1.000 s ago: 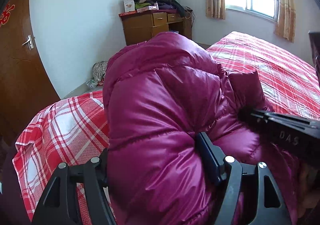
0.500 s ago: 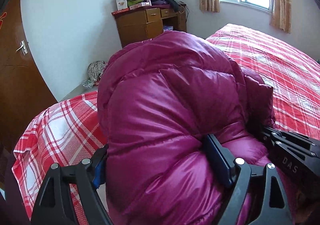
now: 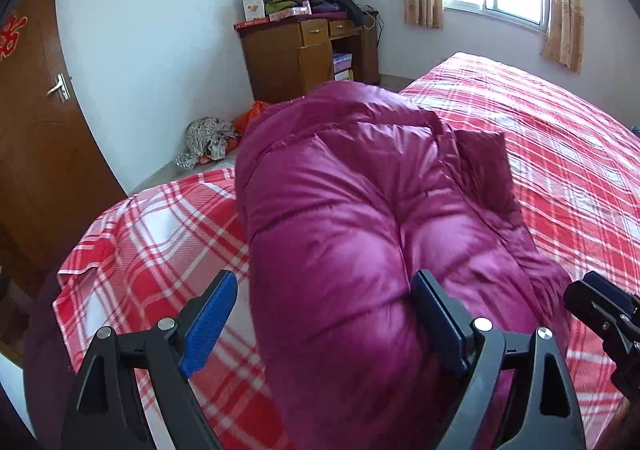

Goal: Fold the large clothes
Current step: 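Set the folded bundle down on the bed and open both grippers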

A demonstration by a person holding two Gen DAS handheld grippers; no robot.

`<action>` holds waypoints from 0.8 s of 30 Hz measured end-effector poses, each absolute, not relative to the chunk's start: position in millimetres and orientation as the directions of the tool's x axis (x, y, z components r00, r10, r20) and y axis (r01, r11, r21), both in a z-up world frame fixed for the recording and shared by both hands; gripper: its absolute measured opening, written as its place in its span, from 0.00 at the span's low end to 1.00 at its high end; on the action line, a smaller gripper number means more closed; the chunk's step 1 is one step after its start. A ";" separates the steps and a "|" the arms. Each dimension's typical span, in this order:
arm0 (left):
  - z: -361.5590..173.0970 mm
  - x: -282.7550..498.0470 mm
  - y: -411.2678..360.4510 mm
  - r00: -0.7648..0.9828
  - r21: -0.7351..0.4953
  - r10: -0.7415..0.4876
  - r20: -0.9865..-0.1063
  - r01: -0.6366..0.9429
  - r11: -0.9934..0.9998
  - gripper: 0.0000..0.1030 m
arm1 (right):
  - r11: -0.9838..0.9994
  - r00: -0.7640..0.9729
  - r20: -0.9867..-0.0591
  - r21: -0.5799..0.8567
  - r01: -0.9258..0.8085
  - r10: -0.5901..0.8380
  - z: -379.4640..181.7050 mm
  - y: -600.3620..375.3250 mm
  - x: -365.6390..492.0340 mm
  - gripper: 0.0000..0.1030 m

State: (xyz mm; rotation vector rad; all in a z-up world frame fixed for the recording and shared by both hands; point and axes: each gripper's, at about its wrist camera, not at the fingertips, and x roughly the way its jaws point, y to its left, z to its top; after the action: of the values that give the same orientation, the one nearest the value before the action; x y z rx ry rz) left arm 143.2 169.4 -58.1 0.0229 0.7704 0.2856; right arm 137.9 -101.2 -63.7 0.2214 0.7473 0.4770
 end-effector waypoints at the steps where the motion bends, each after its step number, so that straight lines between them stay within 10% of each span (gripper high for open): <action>1: -55.8 136.9 168.0 0.684 0.127 0.270 -0.678 -0.252 0.959 0.87 | 0.878 0.643 -0.599 0.343 -0.334 0.478 -61.6 -102.9 131.3 0.56; 24: -19.9 -28.7 158.2 0.669 0.138 0.310 -0.675 -0.299 0.944 0.87 | 0.923 0.793 -0.482 0.106 -0.371 0.374 -3.8 -90.8 12.7 0.91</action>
State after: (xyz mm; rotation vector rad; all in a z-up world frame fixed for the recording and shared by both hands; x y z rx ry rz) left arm -28.7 158.2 -19.9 0.0158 0.7642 0.3431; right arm 12.7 -90.8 -3.8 0.0065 0.5192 0.4003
